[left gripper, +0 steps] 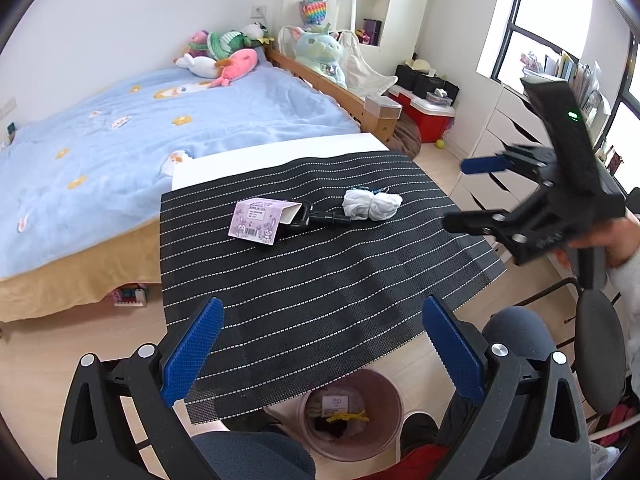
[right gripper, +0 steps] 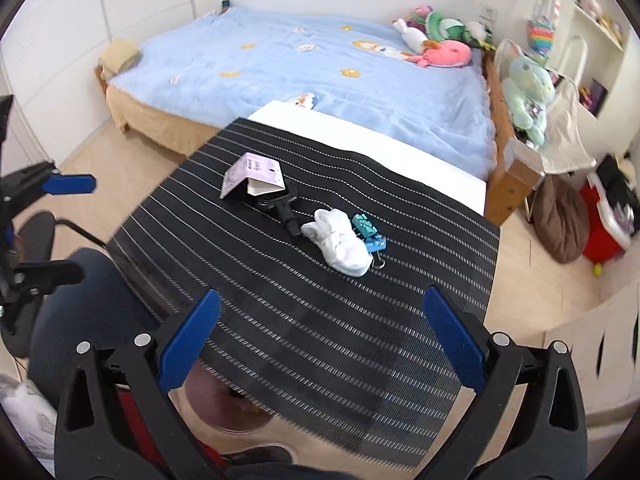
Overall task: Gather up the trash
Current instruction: 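Grasp the white socks with the right gripper, then grasp the pink printed box with the left gripper while right holds the socks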
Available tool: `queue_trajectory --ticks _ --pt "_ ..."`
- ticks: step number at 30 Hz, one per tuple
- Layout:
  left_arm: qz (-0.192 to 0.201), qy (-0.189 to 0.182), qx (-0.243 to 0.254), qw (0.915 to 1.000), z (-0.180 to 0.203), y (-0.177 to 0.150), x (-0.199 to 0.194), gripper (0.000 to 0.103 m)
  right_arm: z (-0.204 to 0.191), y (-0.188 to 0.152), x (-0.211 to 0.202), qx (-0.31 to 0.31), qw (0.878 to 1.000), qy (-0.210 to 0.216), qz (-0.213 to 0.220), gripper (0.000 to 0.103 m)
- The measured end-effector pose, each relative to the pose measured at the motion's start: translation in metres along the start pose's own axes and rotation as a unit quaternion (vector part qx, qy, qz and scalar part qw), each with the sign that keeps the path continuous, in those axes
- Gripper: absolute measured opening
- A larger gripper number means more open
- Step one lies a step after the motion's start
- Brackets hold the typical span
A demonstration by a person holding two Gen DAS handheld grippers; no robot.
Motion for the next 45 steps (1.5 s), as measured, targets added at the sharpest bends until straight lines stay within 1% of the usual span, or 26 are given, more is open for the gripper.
queue_trajectory --ticks 6,9,11,13,17,22,24,26,28,31,36,40,45 --pt "-0.004 -0.001 -0.009 1.0 -0.007 -0.002 0.003 0.095 0.006 0.009 0.034 -0.025 0.999 0.005 -0.033 0.098" --pt "-0.007 -0.002 -0.014 0.9999 -0.012 -0.004 0.006 0.095 0.007 0.011 0.05 -0.033 0.998 0.009 -0.051 0.079" --pt "-0.009 -0.002 -0.017 0.9998 -0.014 -0.005 0.008 0.095 0.007 0.011 0.06 -0.038 0.997 0.007 -0.063 0.075" --pt "-0.01 -0.002 -0.02 0.9998 -0.016 -0.006 0.009 0.095 0.008 0.013 0.067 -0.039 0.997 0.01 -0.067 0.066" --pt "-0.014 -0.003 -0.025 0.9996 -0.021 -0.009 0.012 0.095 0.01 0.014 0.079 -0.04 0.996 0.011 -0.074 0.055" --pt "-0.016 -0.003 -0.031 0.9994 -0.024 -0.01 0.012 0.095 0.011 0.012 0.085 -0.043 0.996 0.003 -0.082 0.033" --pt "-0.018 -0.004 -0.033 0.9993 -0.024 -0.011 0.013 0.095 0.011 0.012 0.086 -0.043 0.996 0.002 -0.08 0.031" --pt "-0.018 -0.005 -0.033 0.9993 -0.023 -0.011 0.014 0.095 0.011 0.012 0.086 -0.042 0.996 0.001 -0.081 0.026" --pt "-0.019 -0.006 -0.032 0.9993 -0.023 -0.011 0.014 0.095 0.011 0.012 0.086 -0.041 0.996 0.003 -0.081 0.018" --pt "-0.018 -0.006 -0.031 0.9994 -0.023 -0.01 0.014 0.095 0.011 0.013 0.082 -0.04 0.996 0.002 -0.076 0.014" --pt "-0.014 -0.006 -0.028 0.9995 -0.022 -0.006 0.013 0.095 0.012 0.013 0.072 -0.029 0.998 0.006 -0.062 0.013" --pt "-0.011 -0.007 -0.023 0.9997 -0.021 0.0 0.015 0.095 0.014 0.016 0.057 -0.009 0.999 0.018 -0.043 0.013" --pt "-0.005 -0.008 -0.011 0.9999 -0.022 0.013 0.017 0.095 0.018 0.018 0.036 0.033 0.998 0.041 -0.017 0.013"
Point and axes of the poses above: each gripper's, at about its wrist camera, not at the fingertips, and x roughly the way its jaws point, z to its right, y to its top, the point moved 5 cm from there along x, roughly the way its jaws point, and after that the axes turned 6 degrees about -x, right-handed, at the moved point
